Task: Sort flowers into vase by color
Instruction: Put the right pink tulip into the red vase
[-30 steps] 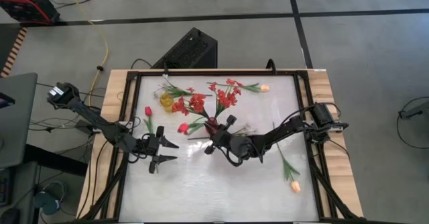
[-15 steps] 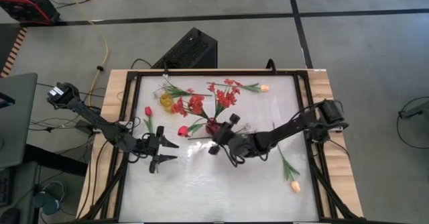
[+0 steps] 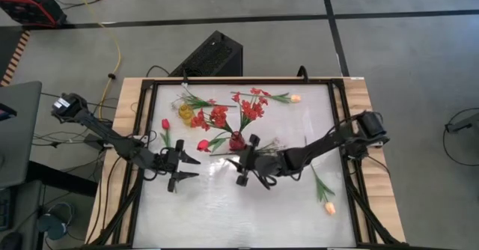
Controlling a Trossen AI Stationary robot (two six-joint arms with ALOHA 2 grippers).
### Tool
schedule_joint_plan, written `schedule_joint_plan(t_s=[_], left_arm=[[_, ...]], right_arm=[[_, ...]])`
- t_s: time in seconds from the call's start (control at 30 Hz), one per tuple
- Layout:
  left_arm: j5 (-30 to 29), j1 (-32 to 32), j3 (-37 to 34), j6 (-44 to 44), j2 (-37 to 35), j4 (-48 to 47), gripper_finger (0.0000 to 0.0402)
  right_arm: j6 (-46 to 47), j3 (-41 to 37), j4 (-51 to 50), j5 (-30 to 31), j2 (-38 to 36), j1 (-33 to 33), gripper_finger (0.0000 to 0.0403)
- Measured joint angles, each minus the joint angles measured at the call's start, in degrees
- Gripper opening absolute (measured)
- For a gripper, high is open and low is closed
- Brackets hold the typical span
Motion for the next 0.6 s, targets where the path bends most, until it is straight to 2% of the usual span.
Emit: schedule_joint_plan(t_s=[0.17, 0.37, 0.47, 0.6], left_arm=[[2.4, 1.9, 0.0, -0.8, 0.0, -1.6, 0.019], [4.0, 4.1, 1.8, -1.5, 0.0, -6.7, 0.019], [4.0, 4.8, 4.4, -1.5, 0.0, -12.7, 0.019], [3.9, 5.8, 8.3, -1.5, 0.0, -20.9, 0.019]], right_arm=[[-3.8, 0.0, 10.9, 2.3, 4.9, 0.9, 0.0144], [-7.6, 3.1, 17.4, 5.7, 9.2, 0.8, 0.0025], [-8.7, 6.4, 17.0, 7.9, 12.0, 0.2, 0.0019], [-9.0, 10.9, 14.2, 13.9, 14.2, -0.3, 0.0021]])
